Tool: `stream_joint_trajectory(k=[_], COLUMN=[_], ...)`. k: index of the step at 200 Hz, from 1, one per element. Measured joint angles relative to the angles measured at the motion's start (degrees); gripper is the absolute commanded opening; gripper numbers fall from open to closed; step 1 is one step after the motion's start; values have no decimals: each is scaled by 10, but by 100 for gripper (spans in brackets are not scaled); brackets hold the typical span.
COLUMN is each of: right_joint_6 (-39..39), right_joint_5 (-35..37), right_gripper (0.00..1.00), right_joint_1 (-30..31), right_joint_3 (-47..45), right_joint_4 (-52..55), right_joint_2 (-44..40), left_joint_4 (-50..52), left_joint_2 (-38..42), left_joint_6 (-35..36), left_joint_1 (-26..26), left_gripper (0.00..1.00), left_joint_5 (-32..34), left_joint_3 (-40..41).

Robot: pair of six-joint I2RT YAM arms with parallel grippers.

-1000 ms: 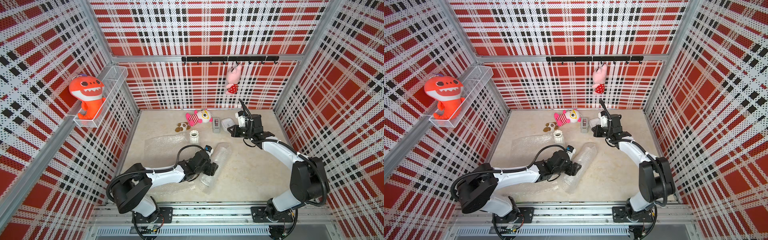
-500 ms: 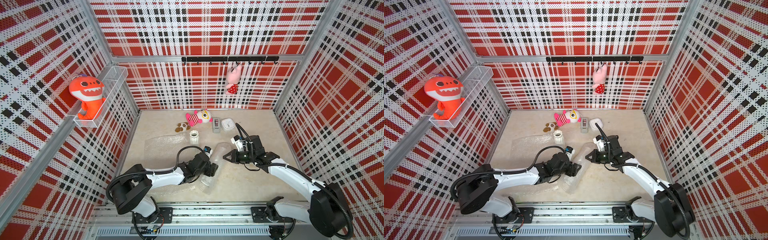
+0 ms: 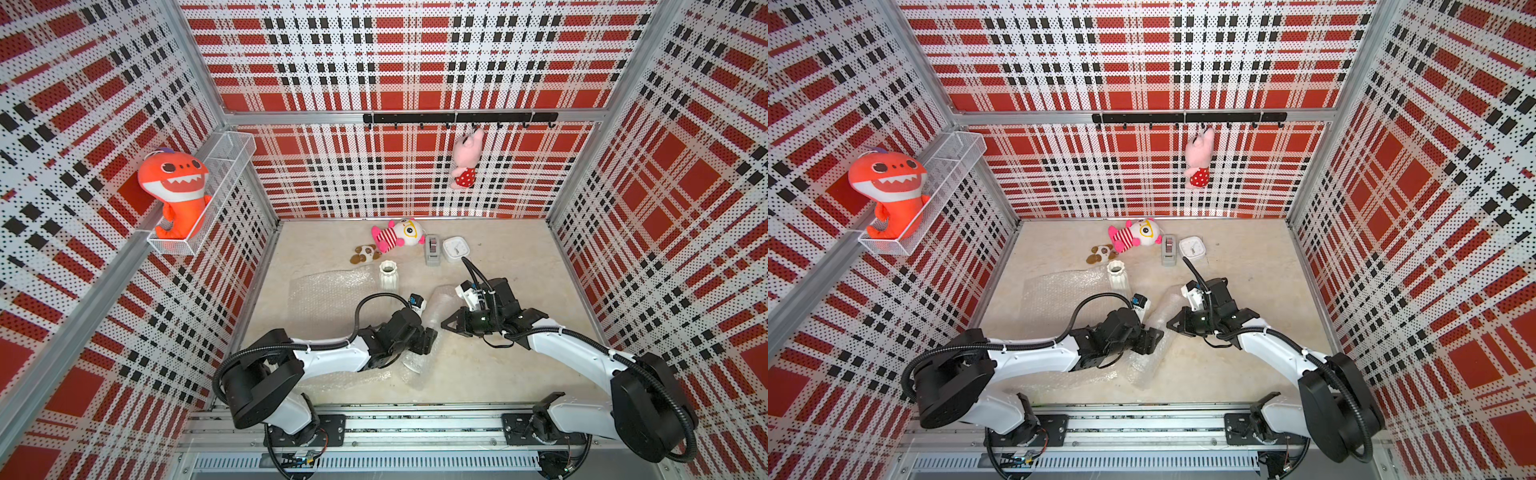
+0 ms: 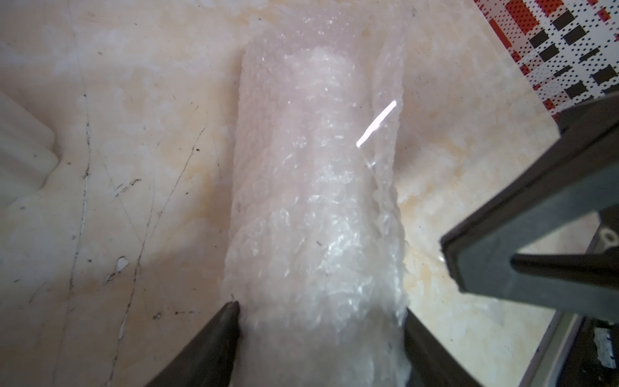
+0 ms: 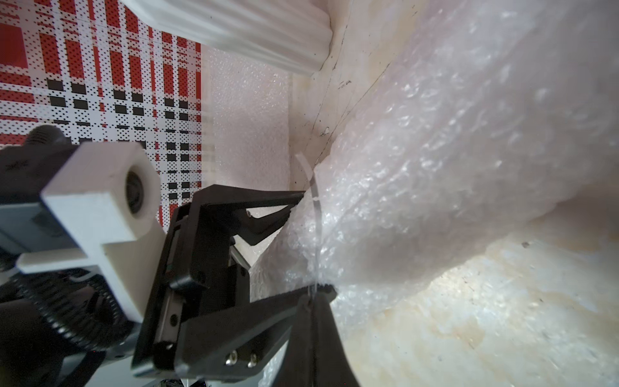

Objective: Wrap vases in bubble wrap
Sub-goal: Stick the tape on the bubble wrap.

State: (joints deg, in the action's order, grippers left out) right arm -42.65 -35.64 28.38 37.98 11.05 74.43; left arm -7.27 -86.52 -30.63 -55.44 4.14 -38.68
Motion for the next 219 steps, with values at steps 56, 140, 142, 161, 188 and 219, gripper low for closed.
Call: stream_joint_trajectory(k=[56, 140, 142, 161, 188, 219], right_joint_6=[24, 53, 54, 58, 59, 60], right_joint_5=[6, 10, 10, 8, 7, 7], right_gripper=[0, 0, 0, 0, 0, 0], right_joint_1=[0, 0, 0, 0, 0, 0], right_joint_3=[16, 52, 52, 52, 52, 52], right_joint_4=[7, 16, 16, 15, 12, 6], right_joint_2=[38, 77, 78, 82, 83, 86], left_joint_4=[1, 10, 11, 12, 17, 31], left_joint_2=[0, 0, 0, 0, 0, 0], left_joint_6=[1, 3, 3, 3, 3, 7], left_joint_1=[0, -2, -2, -2, -3, -5], left_gripper=[71, 71, 71, 71, 74, 84], left_joint_5=[0, 1, 1, 1, 1, 0], left_joint_3=[-1, -6, -6, -6, -9, -13])
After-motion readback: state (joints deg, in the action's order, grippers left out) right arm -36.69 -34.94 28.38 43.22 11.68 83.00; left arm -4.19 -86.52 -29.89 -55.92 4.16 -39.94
